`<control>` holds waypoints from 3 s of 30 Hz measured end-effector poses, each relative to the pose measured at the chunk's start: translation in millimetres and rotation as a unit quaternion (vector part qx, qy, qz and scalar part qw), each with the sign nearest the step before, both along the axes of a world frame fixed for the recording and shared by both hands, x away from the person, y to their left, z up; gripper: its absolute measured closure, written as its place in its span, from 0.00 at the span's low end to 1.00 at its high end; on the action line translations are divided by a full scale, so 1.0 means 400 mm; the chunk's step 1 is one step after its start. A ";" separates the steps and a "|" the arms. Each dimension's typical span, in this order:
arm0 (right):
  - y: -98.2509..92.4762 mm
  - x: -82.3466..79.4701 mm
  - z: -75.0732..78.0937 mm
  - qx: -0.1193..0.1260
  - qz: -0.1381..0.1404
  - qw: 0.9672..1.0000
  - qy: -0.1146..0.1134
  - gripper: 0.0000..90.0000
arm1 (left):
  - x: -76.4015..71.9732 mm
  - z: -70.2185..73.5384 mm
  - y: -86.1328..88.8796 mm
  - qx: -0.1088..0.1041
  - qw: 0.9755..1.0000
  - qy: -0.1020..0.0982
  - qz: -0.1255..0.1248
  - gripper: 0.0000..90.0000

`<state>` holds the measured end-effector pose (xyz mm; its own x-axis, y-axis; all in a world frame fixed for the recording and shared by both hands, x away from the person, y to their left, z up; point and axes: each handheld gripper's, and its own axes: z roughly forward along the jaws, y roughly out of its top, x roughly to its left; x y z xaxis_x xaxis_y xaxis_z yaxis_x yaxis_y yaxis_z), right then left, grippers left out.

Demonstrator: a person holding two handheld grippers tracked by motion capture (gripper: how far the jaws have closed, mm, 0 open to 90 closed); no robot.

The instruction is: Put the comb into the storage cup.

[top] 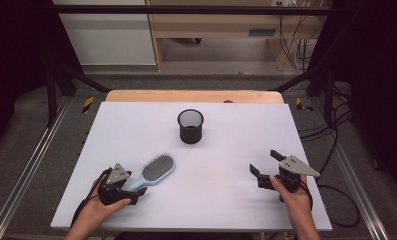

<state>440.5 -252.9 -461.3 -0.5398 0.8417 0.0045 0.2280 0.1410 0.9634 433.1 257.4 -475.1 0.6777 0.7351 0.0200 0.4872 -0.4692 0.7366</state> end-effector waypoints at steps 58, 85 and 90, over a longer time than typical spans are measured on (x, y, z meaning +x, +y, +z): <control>-0.001 -0.005 -0.001 0.005 -0.001 1.000 0.004 0.07 | 0.011 0.031 -0.033 0.007 1.000 -0.006 -0.028 0.77; 0.111 0.010 0.061 0.060 0.032 0.997 0.026 0.06 | 0.036 0.141 -0.098 -0.085 0.983 -0.159 -0.026 0.77; 0.170 0.036 0.087 0.093 0.055 0.994 0.034 0.05 | 0.063 0.162 -0.144 -0.102 0.980 -0.170 -0.037 0.77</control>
<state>454.9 -185.0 -426.4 -0.6216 0.7588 0.1945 0.2864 -0.0109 0.9580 458.2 199.7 -410.3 0.7083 0.6971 0.1113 0.1689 -0.3204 0.9321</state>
